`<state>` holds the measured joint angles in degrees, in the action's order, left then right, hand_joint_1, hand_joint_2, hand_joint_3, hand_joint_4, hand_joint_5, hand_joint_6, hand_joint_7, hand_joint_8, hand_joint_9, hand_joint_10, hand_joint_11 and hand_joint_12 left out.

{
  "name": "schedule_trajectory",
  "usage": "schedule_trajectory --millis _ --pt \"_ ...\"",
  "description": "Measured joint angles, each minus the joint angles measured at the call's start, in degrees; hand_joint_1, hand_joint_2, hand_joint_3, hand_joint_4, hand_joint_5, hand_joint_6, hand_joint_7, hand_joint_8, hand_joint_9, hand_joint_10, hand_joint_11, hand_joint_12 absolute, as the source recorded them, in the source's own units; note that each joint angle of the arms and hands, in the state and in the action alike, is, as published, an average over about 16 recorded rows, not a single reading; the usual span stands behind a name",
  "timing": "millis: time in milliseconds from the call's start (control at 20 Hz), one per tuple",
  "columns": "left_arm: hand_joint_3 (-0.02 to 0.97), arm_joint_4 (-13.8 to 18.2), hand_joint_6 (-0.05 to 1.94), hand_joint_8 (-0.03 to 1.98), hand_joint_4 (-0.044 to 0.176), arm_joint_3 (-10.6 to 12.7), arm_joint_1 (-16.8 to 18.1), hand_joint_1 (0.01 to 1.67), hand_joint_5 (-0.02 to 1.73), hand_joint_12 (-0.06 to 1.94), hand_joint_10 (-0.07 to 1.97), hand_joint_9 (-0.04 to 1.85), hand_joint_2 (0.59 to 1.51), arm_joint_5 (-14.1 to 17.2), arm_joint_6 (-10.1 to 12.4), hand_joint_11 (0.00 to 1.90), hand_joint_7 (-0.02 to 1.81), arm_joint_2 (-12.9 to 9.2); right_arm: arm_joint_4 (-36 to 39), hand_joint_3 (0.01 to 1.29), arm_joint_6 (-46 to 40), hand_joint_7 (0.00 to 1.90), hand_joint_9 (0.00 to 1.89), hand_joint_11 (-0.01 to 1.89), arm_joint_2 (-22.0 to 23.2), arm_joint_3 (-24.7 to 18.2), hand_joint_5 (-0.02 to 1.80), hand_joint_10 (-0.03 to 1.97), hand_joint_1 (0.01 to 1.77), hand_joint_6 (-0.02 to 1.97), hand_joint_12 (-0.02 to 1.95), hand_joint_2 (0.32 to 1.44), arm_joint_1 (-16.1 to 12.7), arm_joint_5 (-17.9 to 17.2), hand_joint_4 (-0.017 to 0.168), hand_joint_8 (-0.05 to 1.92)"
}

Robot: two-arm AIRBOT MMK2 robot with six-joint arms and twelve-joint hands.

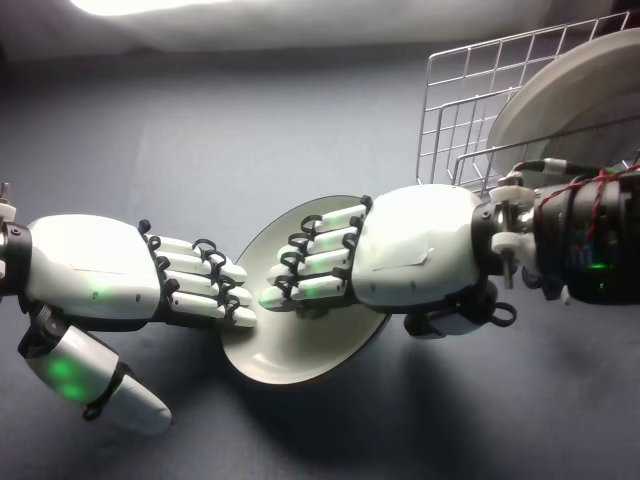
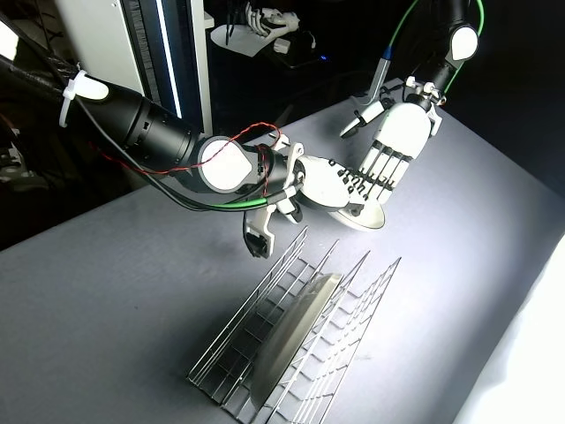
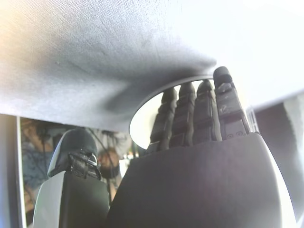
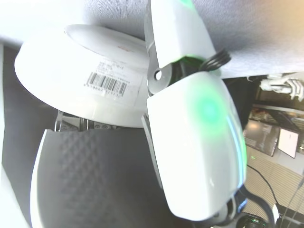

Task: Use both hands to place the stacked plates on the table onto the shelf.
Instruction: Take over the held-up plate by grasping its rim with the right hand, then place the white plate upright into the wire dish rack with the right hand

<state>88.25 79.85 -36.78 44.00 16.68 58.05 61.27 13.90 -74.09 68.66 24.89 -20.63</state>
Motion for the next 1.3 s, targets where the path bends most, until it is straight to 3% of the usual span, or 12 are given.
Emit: schedule_trajectory --millis 450,750,1100,1300 --pt "0.004 0.02 -0.02 -0.01 -0.002 0.00 0.00 0.02 0.13 0.08 -0.04 0.01 1.173 -0.01 0.02 0.03 0.08 0.03 -0.03 0.01 0.23 0.05 0.08 0.01 -0.97 0.62 0.08 0.01 1.41 0.02 0.72 1.02 -0.25 0.31 0.002 0.00" --pt "0.003 0.08 -0.02 -0.01 -0.002 0.00 0.00 0.02 0.12 0.06 -0.03 0.00 1.174 -0.02 0.04 0.03 0.07 0.04 -0.18 0.01 0.50 0.22 0.23 0.11 -1.05 0.65 0.25 0.07 1.37 0.05 0.85 1.04 -0.45 -0.13 0.000 0.04" --pt "0.003 0.45 -0.02 -0.01 -0.004 0.00 0.41 0.02 0.10 0.02 -0.03 -0.01 1.166 -0.02 0.10 0.02 0.06 -0.06 -0.25 0.01 0.89 0.55 0.55 0.48 -1.04 0.50 0.55 0.49 1.35 0.37 1.12 1.01 -0.80 -1.96 -0.002 0.37" --pt "0.002 0.89 -0.01 -0.01 -0.003 -0.14 1.82 0.02 0.10 0.02 -0.02 0.01 1.164 0.03 0.14 0.02 0.06 -0.88 -0.21 0.01 1.06 0.73 0.77 0.73 -0.61 -0.18 0.71 0.83 1.34 0.54 1.35 0.98 -1.26 -2.98 -0.004 0.63"
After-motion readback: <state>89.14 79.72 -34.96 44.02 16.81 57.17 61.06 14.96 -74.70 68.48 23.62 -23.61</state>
